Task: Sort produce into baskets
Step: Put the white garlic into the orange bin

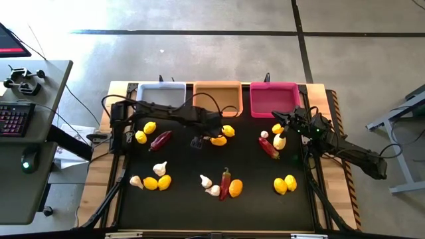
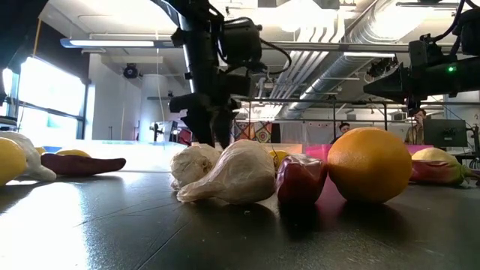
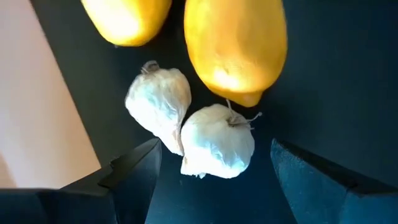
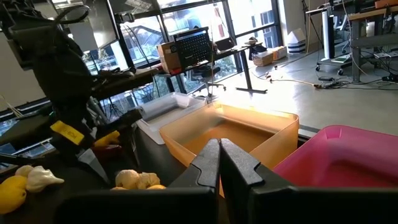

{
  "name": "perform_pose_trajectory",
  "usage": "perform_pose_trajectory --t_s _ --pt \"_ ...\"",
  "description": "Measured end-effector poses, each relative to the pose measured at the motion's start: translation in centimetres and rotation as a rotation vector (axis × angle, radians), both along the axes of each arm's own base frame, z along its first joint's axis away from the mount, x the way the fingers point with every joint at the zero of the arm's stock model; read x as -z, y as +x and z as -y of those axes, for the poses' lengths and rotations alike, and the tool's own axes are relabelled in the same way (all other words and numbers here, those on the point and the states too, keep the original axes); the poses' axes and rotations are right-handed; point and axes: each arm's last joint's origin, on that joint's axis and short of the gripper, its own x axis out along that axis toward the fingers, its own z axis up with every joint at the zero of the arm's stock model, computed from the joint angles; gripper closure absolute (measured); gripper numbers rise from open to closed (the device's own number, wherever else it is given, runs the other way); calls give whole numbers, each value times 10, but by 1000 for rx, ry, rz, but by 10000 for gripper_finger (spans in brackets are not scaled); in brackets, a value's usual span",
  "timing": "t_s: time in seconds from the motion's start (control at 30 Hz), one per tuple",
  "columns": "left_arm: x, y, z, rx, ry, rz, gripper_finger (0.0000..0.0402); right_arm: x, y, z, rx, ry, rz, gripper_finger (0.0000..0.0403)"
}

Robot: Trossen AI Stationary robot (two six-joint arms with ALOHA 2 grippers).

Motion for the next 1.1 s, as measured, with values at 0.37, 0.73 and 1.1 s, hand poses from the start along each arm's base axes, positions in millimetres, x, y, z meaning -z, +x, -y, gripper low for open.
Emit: perform_pose_trajectory --t_s 0.37,0.73,1.1 --pt "10 3 2 34 -13 -20 118 0 0 0 1 0 0 402" --pt "17 5 2 38 -23 -29 172 0 0 0 1 0 0 402" --pt "17 4 2 45 -22 -39 225 0 0 0 0 0 0 402"
